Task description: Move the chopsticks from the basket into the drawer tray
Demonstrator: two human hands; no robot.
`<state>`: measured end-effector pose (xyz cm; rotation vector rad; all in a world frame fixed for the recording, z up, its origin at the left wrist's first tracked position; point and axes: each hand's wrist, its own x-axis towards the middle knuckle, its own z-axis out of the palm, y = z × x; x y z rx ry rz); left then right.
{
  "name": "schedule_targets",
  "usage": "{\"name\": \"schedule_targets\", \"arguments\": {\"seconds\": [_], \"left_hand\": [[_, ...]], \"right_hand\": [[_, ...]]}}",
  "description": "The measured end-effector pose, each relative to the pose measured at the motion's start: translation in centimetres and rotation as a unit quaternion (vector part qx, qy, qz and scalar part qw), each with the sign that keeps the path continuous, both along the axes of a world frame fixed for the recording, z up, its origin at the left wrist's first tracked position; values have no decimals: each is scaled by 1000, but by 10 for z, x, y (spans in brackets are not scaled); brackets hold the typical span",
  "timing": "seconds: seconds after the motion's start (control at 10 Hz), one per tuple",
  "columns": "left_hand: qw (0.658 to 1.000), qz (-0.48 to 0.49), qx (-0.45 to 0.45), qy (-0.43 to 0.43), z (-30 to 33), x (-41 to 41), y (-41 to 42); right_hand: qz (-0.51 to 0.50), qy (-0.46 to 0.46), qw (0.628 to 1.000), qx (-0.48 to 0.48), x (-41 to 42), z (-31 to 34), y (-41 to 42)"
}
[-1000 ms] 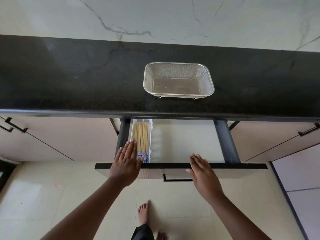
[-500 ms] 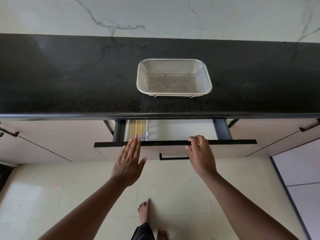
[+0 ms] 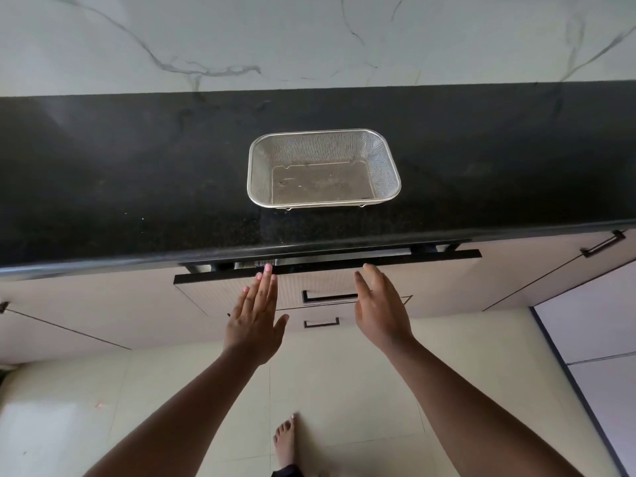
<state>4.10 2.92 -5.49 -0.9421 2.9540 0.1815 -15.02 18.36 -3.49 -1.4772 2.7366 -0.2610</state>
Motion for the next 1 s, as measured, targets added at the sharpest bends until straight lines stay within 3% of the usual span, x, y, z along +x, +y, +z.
{"name": "schedule_targets", "arguments": {"seconds": [0.3, 0.6, 0.8, 1.0], "left_hand": [[1000, -2, 17, -22, 0, -17, -12], [994, 41, 74, -76, -3, -24, -31], [992, 12, 114, -55, 5, -23, -26], [993, -39, 78, 75, 23, -29, -10]], "right_hand": [[31, -28, 992, 116, -14, -17, -28], [-3, -67, 990, 125, -17, -18, -43], [12, -71, 994, 79, -9, -8, -31], [0, 4, 1000, -31, -1, 9, -22]]}}
